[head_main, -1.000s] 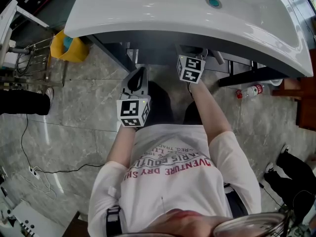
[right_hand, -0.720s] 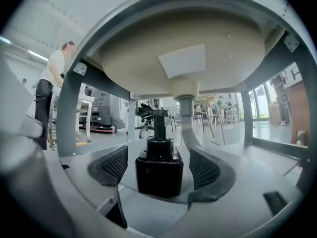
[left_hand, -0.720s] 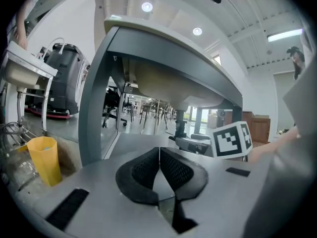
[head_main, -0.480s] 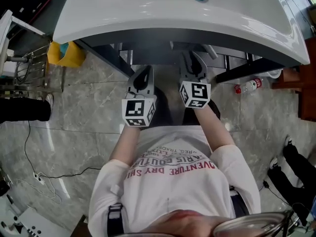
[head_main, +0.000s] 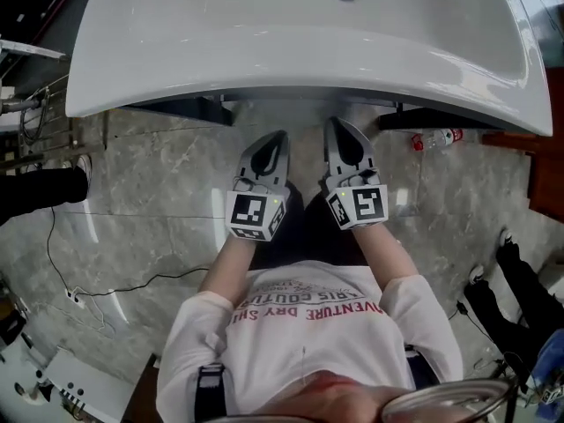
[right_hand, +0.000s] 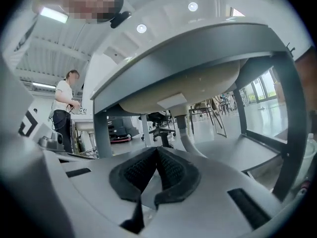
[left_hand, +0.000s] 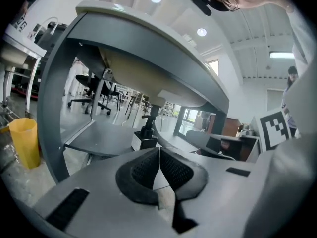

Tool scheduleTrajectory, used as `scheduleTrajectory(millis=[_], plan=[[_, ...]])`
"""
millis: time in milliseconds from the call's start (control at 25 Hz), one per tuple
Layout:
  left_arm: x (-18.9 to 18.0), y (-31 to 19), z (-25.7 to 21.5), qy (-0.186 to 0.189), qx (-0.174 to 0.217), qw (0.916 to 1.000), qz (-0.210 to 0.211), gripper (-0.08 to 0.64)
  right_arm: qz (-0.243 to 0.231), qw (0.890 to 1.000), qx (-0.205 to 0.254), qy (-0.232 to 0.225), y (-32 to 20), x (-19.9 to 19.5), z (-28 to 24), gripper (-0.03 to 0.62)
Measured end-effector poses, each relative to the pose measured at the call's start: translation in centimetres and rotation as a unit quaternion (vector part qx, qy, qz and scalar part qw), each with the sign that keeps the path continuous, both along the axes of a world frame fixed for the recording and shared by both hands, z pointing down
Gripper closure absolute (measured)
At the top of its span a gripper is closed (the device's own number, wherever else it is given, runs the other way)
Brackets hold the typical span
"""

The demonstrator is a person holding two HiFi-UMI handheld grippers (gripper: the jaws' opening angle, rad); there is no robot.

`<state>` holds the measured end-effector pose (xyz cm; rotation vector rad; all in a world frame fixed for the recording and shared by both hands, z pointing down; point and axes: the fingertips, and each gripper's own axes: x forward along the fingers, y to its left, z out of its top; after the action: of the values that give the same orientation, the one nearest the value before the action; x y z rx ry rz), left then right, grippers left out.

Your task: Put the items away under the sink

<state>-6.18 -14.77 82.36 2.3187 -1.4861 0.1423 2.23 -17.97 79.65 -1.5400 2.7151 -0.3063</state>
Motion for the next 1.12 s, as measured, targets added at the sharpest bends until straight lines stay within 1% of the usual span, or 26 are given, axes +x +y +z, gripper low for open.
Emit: scheduleTrajectory(millis=[160, 320, 440, 560, 680, 840, 960, 1120], plan=[[0.6, 1.1, -4.0, -0.01, -0.018, 0.9997, 0.016, 0.532, 0.001, 1.0, -0.009, 0.01, 0.8, 0.3, -4.5, 0.566], [0.1, 2.9, -9.4, -0.004, -0.043, 0.999, -0.014, 0.532, -0.007, 0.999, -0.032, 0.013, 2.6, 0.7, -9.7, 0.566], [0.2, 4.2, -15.1, -0.008, -0.043, 0.9989, -0.017, 0.532, -0.005, 0.999, -0.039, 0.021, 3.8, 1.3, -14.9, 0.566], [0.6, 5.1, -21.3, -0.009, -0.032, 0.9993, -0.017, 0.532, -0.001, 0.999, -0.042, 0.03, 4.8, 2.1, -20.3, 0.566], [0.8, 5.7, -27.0, -0.009, -0.02, 0.9994, -0.026, 0.534, 0.006, 0.999, -0.043, 0.031, 5.6, 2.9, -25.7, 0.566], [1.1, 6.5, -35.0, -0.013, 0.006, 0.9992, -0.036, 0.532, 0.004, 0.999, -0.033, 0.034, 6.5, 3.7, -32.8, 0.566], [1.6, 7.4, -40.5, -0.016, 0.03, 0.9987, -0.037, 0.534, 0.005, 0.999, -0.017, 0.039, 7.5, 4.7, -37.7, 0.566], [2.1, 7.2, -46.5, -0.036, 0.082, 0.9953, -0.035, 0.532, 0.024, 0.999, 0.026, 0.038, 7.7, 6.4, -43.5, 0.566]])
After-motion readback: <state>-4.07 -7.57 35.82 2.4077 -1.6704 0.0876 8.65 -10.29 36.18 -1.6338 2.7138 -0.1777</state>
